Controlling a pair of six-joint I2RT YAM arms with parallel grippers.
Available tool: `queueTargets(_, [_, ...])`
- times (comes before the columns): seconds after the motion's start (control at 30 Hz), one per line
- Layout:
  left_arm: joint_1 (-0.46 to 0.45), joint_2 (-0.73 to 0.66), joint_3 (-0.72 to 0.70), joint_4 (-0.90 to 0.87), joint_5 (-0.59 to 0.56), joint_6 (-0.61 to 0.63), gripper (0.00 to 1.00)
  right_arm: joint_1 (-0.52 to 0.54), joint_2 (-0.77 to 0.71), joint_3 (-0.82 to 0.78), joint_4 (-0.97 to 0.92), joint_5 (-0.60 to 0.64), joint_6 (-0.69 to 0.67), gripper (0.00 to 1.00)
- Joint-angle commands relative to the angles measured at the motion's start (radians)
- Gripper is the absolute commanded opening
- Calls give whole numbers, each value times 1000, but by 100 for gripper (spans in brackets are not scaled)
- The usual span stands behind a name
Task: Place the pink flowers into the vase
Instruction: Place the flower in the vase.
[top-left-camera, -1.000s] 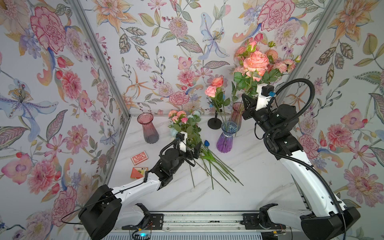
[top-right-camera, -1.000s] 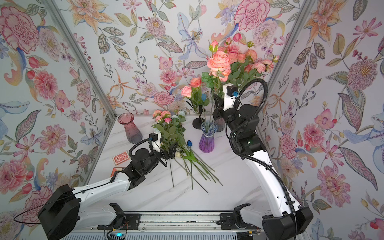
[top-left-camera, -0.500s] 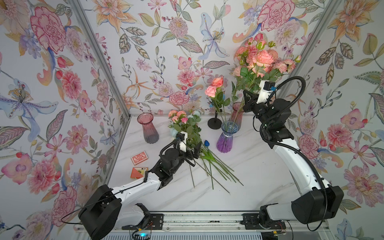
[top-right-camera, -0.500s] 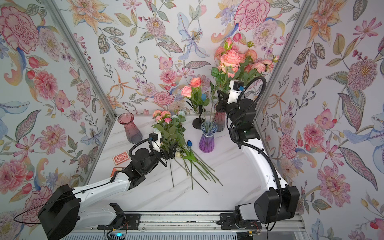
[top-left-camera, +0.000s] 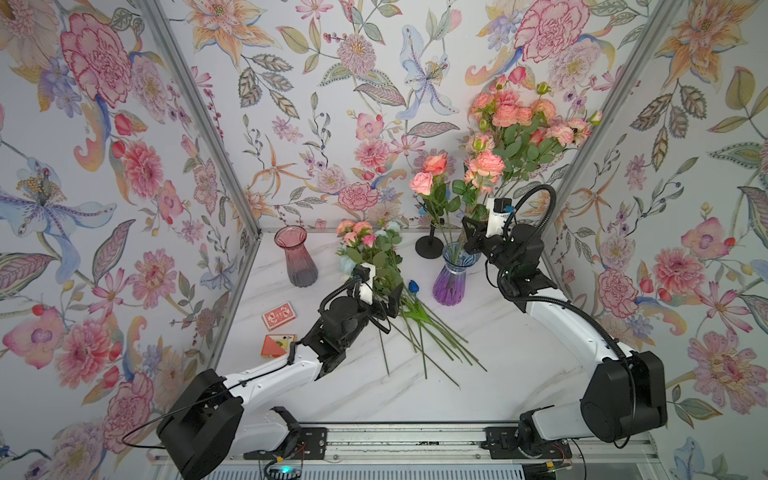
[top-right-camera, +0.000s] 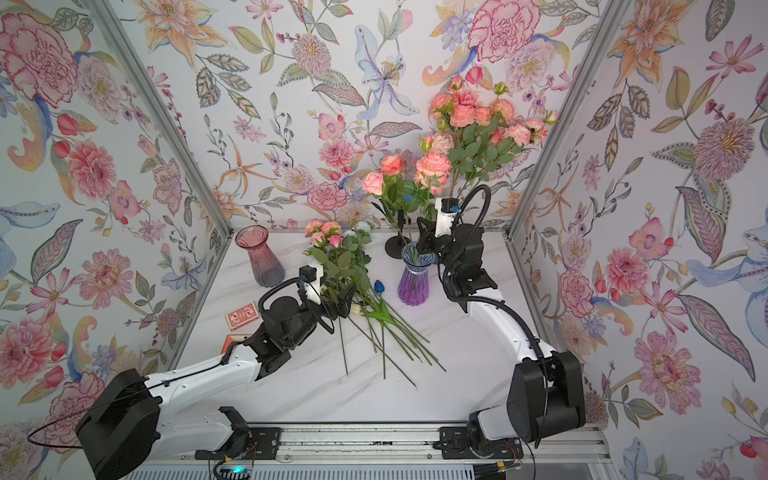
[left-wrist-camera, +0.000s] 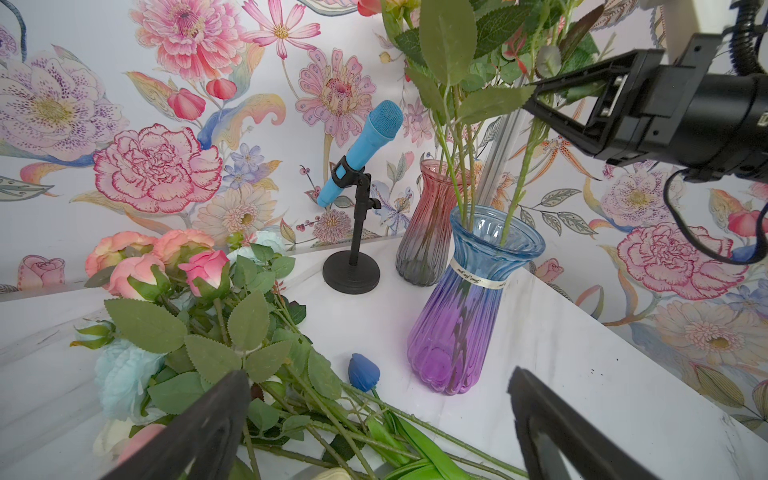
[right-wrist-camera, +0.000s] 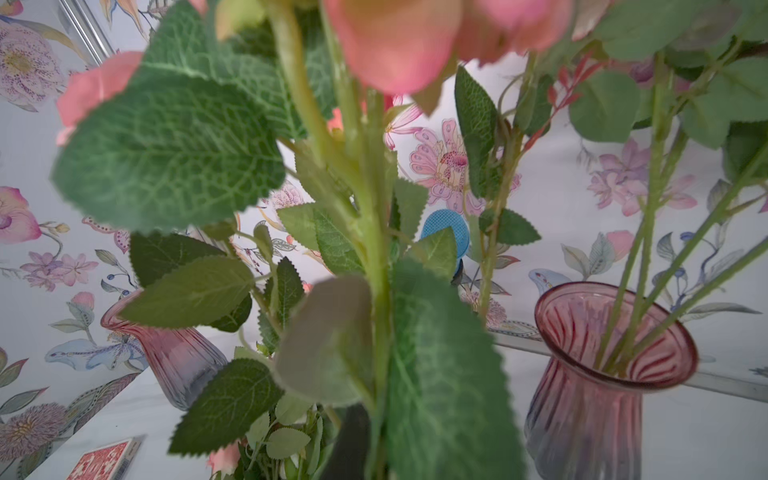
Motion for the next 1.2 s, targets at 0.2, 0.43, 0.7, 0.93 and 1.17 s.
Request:
queueTargets(0.2, [-7,7,33,-8,3,26,100,27,73,-29,23,8,-27,1])
queueTargets(0.43, [-7,5,35,-9,8,28,100,33,102,-37,4,41,-42,4])
queueTargets(0.7, [-7,2,35,-7,8,30,100,34,120,-28,-27,39,-38,12])
queueTargets(0.93, [-12,2,35,-8,7,37,100,37,110,-30,-50,45,-42,26])
queueTargets(1.17, [-13,3,35,-6,7,38,100,35,87,-32,-68,54,-51,41])
